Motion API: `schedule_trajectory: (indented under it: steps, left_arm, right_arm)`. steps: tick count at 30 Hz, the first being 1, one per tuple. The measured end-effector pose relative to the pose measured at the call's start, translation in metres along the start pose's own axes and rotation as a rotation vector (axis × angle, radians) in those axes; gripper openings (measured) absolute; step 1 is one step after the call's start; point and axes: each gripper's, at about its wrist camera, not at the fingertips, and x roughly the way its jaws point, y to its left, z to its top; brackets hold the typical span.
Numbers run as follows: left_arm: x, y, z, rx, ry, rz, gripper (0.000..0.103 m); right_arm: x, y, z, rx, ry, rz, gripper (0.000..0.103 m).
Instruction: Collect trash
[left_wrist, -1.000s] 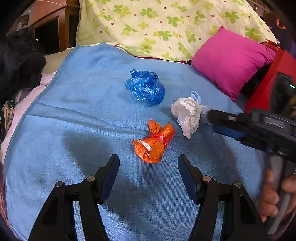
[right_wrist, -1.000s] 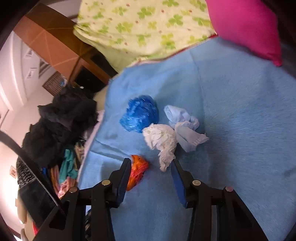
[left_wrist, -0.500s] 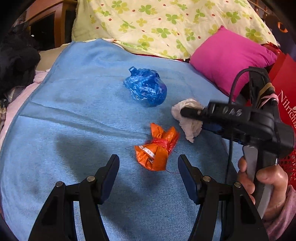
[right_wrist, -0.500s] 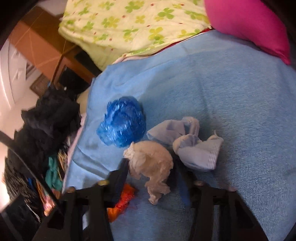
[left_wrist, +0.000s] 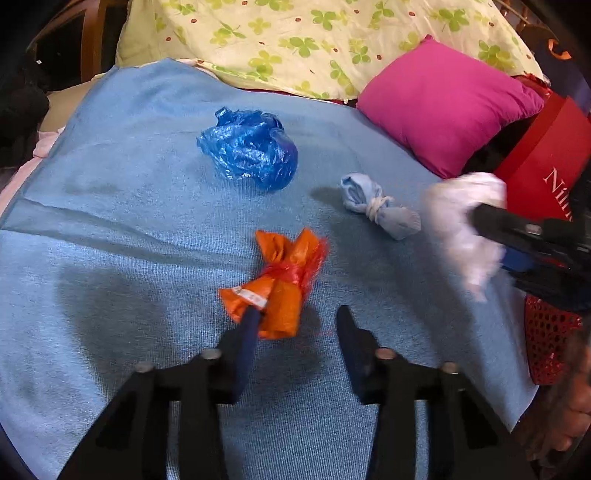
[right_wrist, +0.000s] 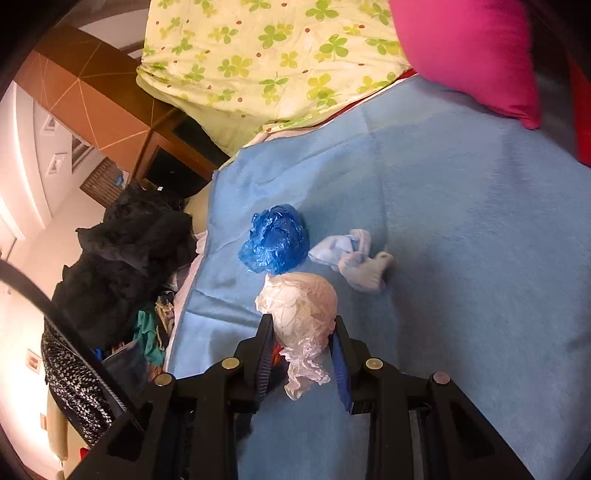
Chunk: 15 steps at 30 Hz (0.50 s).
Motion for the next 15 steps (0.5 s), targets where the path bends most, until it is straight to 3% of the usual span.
schedule_trajectory:
  steps: [2,11,15]
  left_arm:
    - [0.001,0.000,0.000,-0.007,0.003,-0.001,0.016]
    - [-0.019,-0.008,-0.009,-0.019,-0.041,0.015,0.015]
    - [-0.041,-0.026,-0.011,0.041,-0.100,0.054,0.015]
  right_arm:
    - [-0.015,0.002,-0.002,-0.009,-0.018,-0.001,0.032]
    - [-0.081,0.006,-0.029,-0.053,-0.117,-0.031,0.032]
    - [-0.112,0.002,-0.044,-0.075,-0.167,-0.055,0.032]
